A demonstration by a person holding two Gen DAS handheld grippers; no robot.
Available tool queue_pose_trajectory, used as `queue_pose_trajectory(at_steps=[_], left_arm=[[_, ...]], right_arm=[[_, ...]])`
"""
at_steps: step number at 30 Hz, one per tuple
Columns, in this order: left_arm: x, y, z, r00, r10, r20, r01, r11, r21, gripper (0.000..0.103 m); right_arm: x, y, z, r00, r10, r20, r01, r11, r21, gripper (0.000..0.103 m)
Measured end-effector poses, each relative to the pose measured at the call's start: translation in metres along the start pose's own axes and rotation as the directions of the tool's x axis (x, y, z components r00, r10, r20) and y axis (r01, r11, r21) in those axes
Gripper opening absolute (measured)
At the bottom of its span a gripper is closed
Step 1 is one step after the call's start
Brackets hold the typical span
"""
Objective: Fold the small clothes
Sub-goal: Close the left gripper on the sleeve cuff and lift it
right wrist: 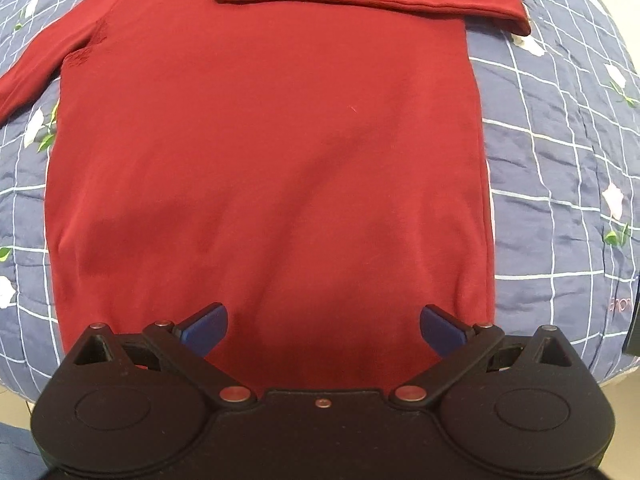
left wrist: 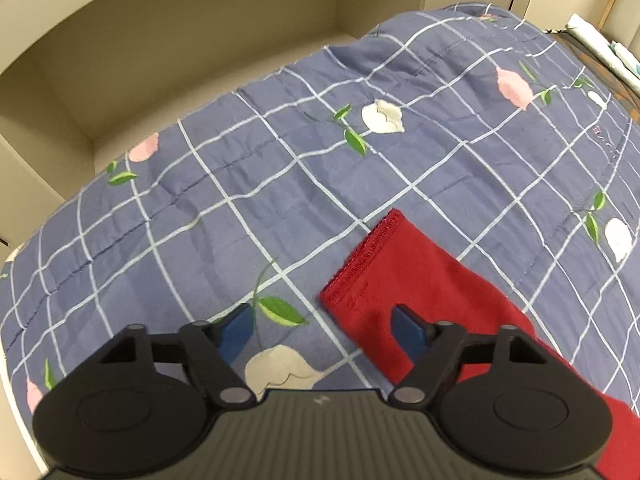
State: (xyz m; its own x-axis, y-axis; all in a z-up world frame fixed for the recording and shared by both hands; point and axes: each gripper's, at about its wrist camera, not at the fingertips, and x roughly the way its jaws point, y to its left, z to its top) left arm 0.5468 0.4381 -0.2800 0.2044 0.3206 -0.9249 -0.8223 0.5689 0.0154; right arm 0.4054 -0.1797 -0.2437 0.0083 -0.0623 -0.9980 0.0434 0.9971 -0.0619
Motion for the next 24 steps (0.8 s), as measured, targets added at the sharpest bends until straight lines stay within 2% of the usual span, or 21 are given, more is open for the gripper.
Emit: queue_pose_trajectory(at_steps=[6, 9, 11, 13, 14, 17, 21, 24], left_arm=[[0.013, 0.004, 0.003, 0.999, 0.015, -0.031, -0.015, 1.000, -0.018, 0.069], [0.017, 0.009, 0.003, 0.999, -0.016, -0.049, 0.014, 0.999, -0.032, 0.050], [0.016, 0.009, 0.002, 0.997, -0.054, -0.053, 0.052, 0.998, -0.031, 0.027], [0.013, 0.004, 0.001, 0.995, -0.092, -0.046, 0.092, 0.996, -0.004, 0.011], [0.011, 0.002, 0.000, 0.994, -0.102, -0.040, 0.103, 0.995, 0.013, 0.006], [0.001, -0.005, -0.002, 0.993, -0.116, -0.004, 0.116, 0.992, 0.042, 0.001], [-0.022, -0.007, -0.006, 0.986, -0.155, 0.056, 0.152, 0.987, 0.050, 0.000], [-0.044, -0.013, -0.010, 0.979, -0.174, 0.110, 0.164, 0.982, 0.094, 0.000]], right_arm=[[0.005, 0.020, 0.002, 1.000, 0.000, -0.017, -0.002, 0.996, -0.086, 0.102], [0.004, 0.027, 0.002, 1.000, 0.000, -0.016, -0.002, 0.992, -0.129, 0.102], [0.003, 0.028, 0.002, 1.000, 0.000, -0.013, -0.002, 0.990, -0.140, 0.102], [0.004, 0.027, 0.003, 1.000, 0.002, -0.011, -0.003, 0.991, -0.137, 0.102], [0.004, 0.026, 0.002, 1.000, 0.002, -0.010, -0.004, 0.991, -0.134, 0.102], [0.004, 0.024, 0.001, 1.000, 0.004, -0.006, -0.005, 0.991, -0.130, 0.102], [0.002, 0.022, 0.000, 1.000, 0.012, 0.002, -0.011, 0.992, -0.124, 0.102], [0.001, 0.020, -0.002, 1.000, 0.023, 0.010, -0.022, 0.993, -0.115, 0.102]])
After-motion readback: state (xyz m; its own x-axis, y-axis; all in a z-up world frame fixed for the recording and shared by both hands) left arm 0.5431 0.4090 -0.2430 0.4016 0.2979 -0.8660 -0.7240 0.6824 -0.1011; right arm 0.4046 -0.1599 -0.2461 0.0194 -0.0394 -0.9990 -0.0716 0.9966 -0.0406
